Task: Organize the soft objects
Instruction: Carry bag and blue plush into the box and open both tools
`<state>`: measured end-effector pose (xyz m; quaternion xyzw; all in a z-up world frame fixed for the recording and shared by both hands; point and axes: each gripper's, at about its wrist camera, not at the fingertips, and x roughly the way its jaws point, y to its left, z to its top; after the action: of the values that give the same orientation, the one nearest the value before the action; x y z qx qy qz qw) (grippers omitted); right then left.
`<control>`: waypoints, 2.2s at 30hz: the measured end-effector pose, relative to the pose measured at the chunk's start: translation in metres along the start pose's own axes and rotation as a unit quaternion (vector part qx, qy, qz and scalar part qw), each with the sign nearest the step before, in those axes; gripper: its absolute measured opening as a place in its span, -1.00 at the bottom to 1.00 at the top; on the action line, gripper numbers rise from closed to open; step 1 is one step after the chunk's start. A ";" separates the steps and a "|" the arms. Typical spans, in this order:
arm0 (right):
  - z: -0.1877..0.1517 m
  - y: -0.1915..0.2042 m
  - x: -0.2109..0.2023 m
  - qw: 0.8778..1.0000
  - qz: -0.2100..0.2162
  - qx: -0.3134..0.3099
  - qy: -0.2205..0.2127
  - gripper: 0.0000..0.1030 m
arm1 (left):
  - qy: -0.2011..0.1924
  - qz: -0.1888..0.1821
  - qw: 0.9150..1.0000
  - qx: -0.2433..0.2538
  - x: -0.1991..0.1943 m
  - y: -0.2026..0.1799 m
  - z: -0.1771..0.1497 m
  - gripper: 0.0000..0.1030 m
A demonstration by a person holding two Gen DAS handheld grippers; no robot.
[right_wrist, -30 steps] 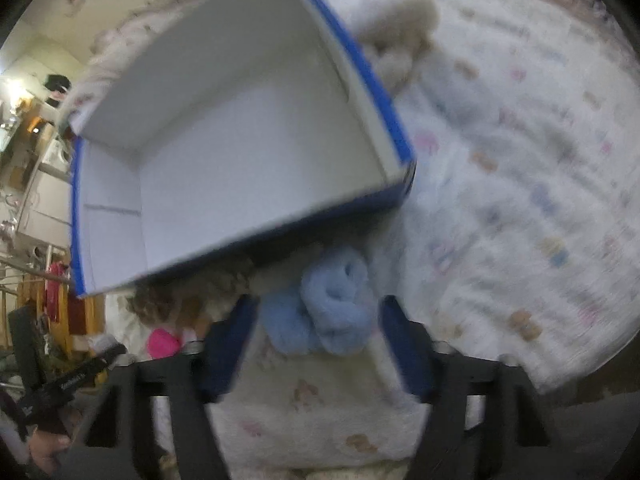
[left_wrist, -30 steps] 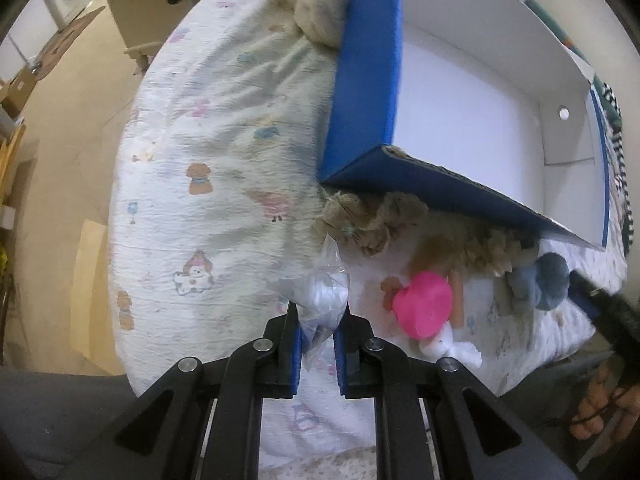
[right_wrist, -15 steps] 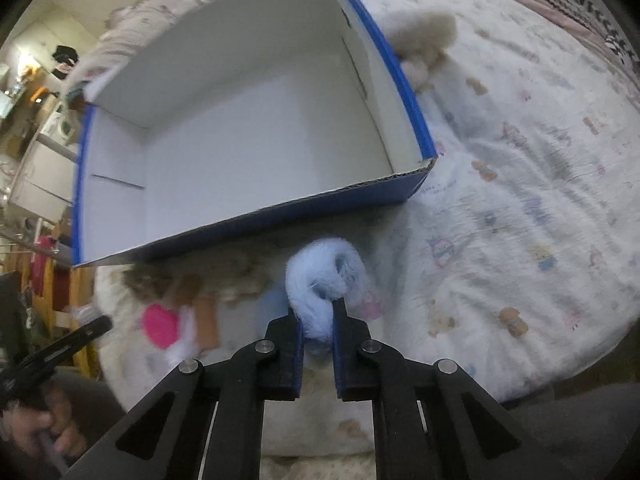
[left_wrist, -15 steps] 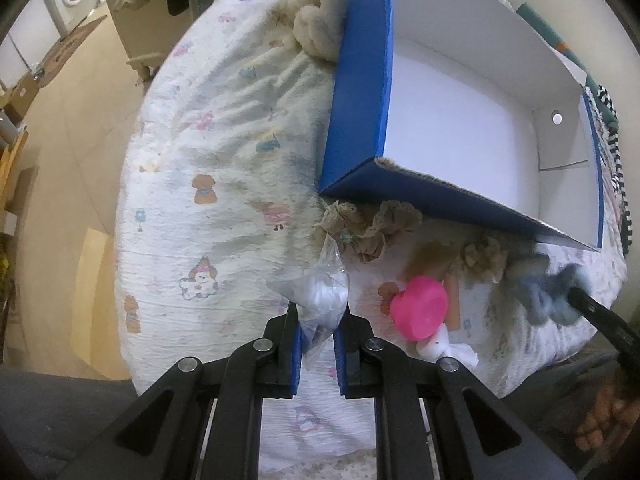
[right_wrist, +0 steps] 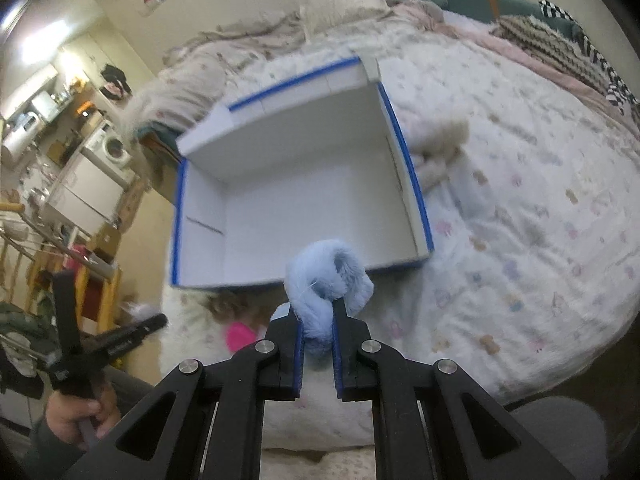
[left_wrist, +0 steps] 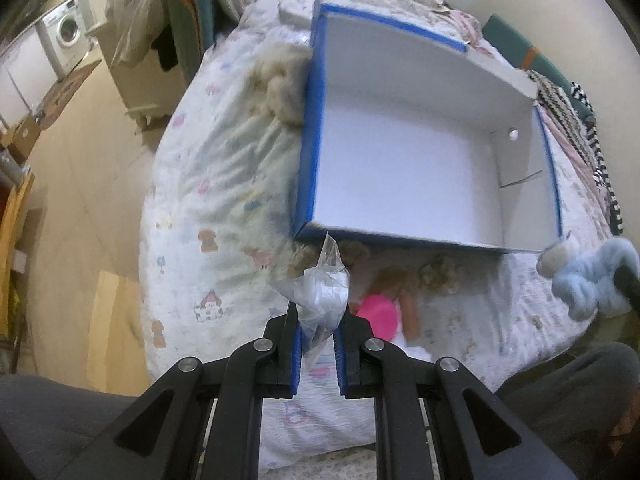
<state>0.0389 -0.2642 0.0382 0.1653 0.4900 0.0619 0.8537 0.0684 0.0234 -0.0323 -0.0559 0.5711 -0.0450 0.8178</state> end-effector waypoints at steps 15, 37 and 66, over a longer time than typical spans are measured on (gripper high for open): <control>0.075 0.039 0.021 0.996 0.081 -0.036 -0.017 -0.76 | -0.052 0.021 0.998 0.027 -0.040 -0.050 0.084 -0.77; 0.107 -0.012 0.145 0.991 0.107 -0.018 0.077 -0.76 | 0.016 0.061 0.997 0.037 0.070 -0.098 0.125 -0.77; 0.092 -0.006 0.179 0.993 0.074 -0.016 0.096 0.38 | 0.019 0.094 0.994 0.056 0.096 -0.100 0.122 0.21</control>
<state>0.2093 -0.2422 -0.0676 0.1809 0.5548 0.1480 0.7985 0.2152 -0.0839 -0.0656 0.0447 0.5860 -0.0008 0.8091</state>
